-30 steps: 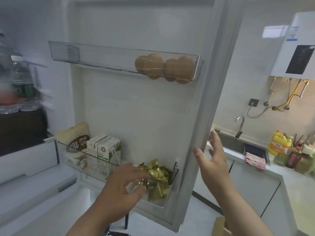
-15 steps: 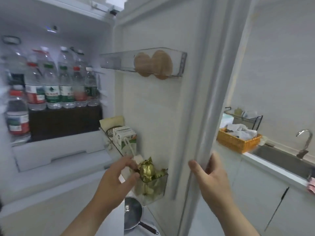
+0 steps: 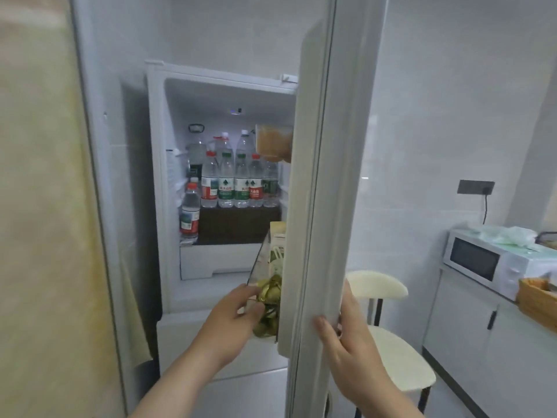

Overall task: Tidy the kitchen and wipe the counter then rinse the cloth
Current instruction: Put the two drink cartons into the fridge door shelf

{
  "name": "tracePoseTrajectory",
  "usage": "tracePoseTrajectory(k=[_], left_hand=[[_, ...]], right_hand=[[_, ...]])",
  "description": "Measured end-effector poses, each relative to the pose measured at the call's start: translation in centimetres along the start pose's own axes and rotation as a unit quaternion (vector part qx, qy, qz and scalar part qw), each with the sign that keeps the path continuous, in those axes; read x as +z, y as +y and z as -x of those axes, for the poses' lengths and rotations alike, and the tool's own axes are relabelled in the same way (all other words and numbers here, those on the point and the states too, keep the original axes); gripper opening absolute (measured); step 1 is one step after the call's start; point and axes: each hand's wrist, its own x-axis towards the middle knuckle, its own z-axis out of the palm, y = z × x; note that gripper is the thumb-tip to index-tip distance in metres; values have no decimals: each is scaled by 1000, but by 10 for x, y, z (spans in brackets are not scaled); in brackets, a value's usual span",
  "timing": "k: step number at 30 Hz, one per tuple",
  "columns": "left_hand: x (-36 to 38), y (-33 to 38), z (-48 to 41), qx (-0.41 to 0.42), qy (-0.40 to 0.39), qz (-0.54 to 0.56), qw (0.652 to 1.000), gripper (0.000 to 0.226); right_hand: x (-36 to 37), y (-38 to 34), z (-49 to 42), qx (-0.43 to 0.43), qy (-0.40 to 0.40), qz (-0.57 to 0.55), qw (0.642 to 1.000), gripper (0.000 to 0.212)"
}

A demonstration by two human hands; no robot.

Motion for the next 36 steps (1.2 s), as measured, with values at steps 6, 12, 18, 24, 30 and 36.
tracePoseTrajectory(k=[6, 12, 18, 24, 30, 36], left_hand=[[-26, 19, 18, 36, 56, -26, 997, 42], [-42, 45, 16, 113, 158, -93, 977, 59], [-65, 47, -16, 68, 275, -169, 944, 53], [-106, 25, -50, 38, 300, -196, 933, 49], [-132, -7, -88, 18, 351, -245, 903, 59], [-164, -51, -135, 97, 371, -375, 844, 69]], right_hand=[[48, -16, -13, -54, -44, 96, 993, 81], [76, -28, -37, -72, -115, 121, 983, 81], [61, -27, -77, -70, -147, 107, 981, 65], [52, -35, -129, -94, -132, 120, 979, 58], [79, -39, -187, -160, -95, 140, 973, 62], [121, -33, -247, -208, -67, 189, 957, 66]])
